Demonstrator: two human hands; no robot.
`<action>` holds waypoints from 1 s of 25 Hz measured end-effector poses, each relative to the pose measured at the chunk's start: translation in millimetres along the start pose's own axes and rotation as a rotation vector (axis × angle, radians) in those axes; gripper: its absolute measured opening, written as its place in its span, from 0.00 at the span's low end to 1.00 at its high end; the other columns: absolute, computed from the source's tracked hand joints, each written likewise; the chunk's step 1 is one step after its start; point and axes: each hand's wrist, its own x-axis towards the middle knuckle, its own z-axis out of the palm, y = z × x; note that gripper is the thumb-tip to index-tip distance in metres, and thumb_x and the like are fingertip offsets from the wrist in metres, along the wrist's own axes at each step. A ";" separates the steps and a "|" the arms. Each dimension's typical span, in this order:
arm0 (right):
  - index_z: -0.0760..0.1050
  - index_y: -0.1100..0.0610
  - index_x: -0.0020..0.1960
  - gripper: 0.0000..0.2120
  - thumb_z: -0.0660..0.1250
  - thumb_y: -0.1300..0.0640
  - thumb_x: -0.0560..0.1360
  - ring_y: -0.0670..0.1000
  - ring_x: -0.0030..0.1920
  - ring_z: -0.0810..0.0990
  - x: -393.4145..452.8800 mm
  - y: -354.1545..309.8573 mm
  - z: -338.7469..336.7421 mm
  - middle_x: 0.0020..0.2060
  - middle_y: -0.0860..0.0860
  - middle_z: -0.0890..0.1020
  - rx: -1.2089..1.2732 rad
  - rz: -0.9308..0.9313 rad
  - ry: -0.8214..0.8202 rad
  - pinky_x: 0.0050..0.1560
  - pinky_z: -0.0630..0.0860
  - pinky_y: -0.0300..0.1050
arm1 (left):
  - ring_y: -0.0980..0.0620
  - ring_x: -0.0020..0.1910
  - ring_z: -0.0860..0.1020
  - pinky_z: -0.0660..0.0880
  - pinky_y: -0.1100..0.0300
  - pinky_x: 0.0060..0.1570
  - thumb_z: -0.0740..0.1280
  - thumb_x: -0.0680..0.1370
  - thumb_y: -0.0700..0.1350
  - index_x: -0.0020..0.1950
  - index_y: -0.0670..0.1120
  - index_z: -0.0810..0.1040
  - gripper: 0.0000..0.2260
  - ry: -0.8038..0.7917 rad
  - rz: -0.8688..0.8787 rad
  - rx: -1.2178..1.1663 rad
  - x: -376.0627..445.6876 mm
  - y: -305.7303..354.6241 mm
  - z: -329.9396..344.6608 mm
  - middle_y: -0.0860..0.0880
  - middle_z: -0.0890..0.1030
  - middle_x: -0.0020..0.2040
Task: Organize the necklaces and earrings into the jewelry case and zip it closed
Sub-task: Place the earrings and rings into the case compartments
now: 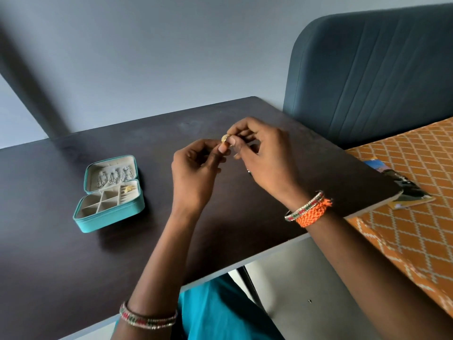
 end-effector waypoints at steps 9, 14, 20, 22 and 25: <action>0.78 0.59 0.46 0.03 0.67 0.61 0.76 0.49 0.38 0.74 2.7 -38.2 43.7 0.39 0.54 0.77 0.635 0.401 -0.556 0.38 0.76 0.42 | 0.61 0.36 0.78 0.74 0.72 0.34 0.66 0.75 0.31 0.44 0.50 0.78 0.13 0.223 0.194 0.267 -25.3 3.8 -72.0 0.55 0.80 0.38; 0.80 0.56 0.44 0.07 0.64 0.59 0.76 0.45 0.34 0.70 4.5 -46.6 82.3 0.34 0.48 0.75 0.791 0.576 -0.749 0.34 0.68 0.39 | 0.70 0.38 0.76 0.68 0.75 0.42 0.70 0.74 0.36 0.43 0.52 0.81 0.09 0.390 0.156 0.414 -36.3 -4.2 -105.8 0.61 0.81 0.39; 0.80 0.55 0.45 0.03 0.69 0.59 0.72 0.42 0.25 0.59 29.9 -38.2 120.4 0.27 0.45 0.70 0.672 0.647 -0.842 0.26 0.51 0.37 | 0.63 0.40 0.78 0.73 0.68 0.41 0.64 0.75 0.38 0.51 0.48 0.81 0.10 0.514 0.062 0.504 -32.9 -15.1 -147.2 0.54 0.82 0.44; 0.80 0.55 0.45 0.03 0.69 0.60 0.73 0.42 0.24 0.57 40.0 -31.3 134.3 0.25 0.44 0.68 0.581 0.645 -0.894 0.24 0.50 0.35 | 0.60 0.44 0.77 0.75 0.64 0.47 0.61 0.74 0.36 0.59 0.46 0.76 0.15 0.617 -0.091 0.499 -30.2 -27.3 -160.8 0.51 0.81 0.48; 0.80 0.55 0.46 0.03 0.70 0.59 0.72 0.42 0.24 0.54 48.0 -20.5 147.2 0.25 0.45 0.63 0.451 0.649 -0.972 0.22 0.50 0.34 | 0.50 0.54 0.78 0.74 0.55 0.58 0.64 0.75 0.41 0.67 0.44 0.69 0.20 0.570 -0.355 0.475 -34.8 -47.8 -171.0 0.47 0.80 0.56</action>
